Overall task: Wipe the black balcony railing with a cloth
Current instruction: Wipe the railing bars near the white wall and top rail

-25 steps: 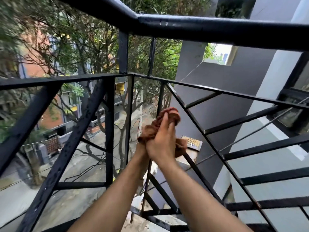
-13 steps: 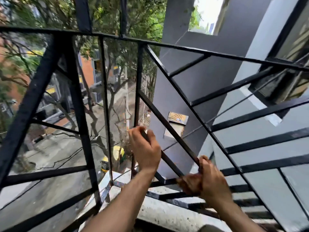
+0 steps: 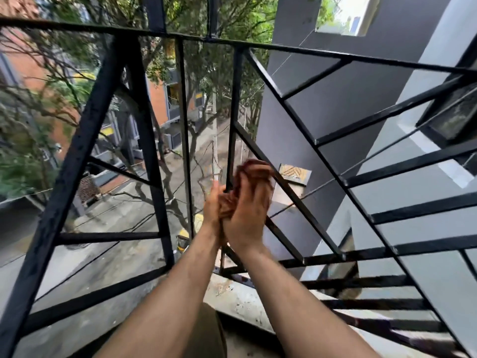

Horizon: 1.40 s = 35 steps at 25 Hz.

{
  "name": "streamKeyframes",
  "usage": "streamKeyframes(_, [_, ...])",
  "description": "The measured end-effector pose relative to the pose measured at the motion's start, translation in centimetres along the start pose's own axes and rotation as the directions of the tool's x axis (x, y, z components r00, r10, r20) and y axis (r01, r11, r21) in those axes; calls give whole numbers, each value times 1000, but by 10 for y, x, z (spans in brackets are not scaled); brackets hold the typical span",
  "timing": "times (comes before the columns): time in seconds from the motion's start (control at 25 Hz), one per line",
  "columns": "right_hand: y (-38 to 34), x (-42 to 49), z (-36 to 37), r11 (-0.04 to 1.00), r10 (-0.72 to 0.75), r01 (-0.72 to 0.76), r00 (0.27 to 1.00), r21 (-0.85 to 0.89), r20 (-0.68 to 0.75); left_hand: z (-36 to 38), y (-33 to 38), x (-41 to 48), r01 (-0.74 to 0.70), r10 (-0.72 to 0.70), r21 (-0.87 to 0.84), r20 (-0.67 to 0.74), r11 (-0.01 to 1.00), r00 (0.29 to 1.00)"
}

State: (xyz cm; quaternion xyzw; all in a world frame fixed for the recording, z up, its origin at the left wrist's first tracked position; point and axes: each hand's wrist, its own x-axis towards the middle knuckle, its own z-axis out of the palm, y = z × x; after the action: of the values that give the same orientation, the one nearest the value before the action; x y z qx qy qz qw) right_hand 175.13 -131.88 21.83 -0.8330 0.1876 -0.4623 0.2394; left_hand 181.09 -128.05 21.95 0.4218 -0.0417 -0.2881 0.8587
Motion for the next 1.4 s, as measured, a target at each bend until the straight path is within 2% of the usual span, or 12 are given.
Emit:
streamKeyframes(0.08, [-10,27,7,992,56,-79,974,99,219,-6,13,-8,91,-88,-72,56,993,995])
streamKeyframes(0.2, [23,33,2,989,17,-68,932,129,362,6,14,-12,44,-43,-22,15,999,999])
streamKeyframes(0.36, [143,-55,-68,959,141,1,865,-282,481,21,-19,-11,-274,330,272,-189,923,925])
streamKeyframes(0.44, [181,-82,-90,869,142,114,875,-482,462,15,-29,-5,-284,342,284,-181,916,922])
streamKeyframes(0.48, [183,-89,-90,866,145,81,904,-494,403,9,-28,-3,-291,338,264,-150,919,929])
streamKeyframes(0.56, [164,-113,-71,925,267,-173,930,-339,254,-9,-34,8,-250,269,201,-74,947,960])
streamKeyframes(0.76, [94,-124,21,881,378,-432,888,191,261,-70,-68,30,-8,30,315,-66,949,997])
streamKeyframes(0.88, [56,-57,66,928,232,-298,931,224,281,-101,-72,35,196,-184,92,-127,976,975])
streamKeyframes(1.04, [105,-76,61,993,91,-49,909,-111,407,-96,-97,44,231,-216,34,-251,972,944])
streamKeyframes(1.16, [174,-140,18,942,119,42,886,-333,448,-95,-123,38,96,24,292,-384,952,923])
streamKeyframes(1.32, [179,-182,11,930,93,58,917,-362,387,-91,-136,23,-34,153,346,-322,937,934])
streamKeyframes(1.4, [168,-172,27,926,48,85,940,-369,336,-86,-145,16,-65,274,444,-425,894,863])
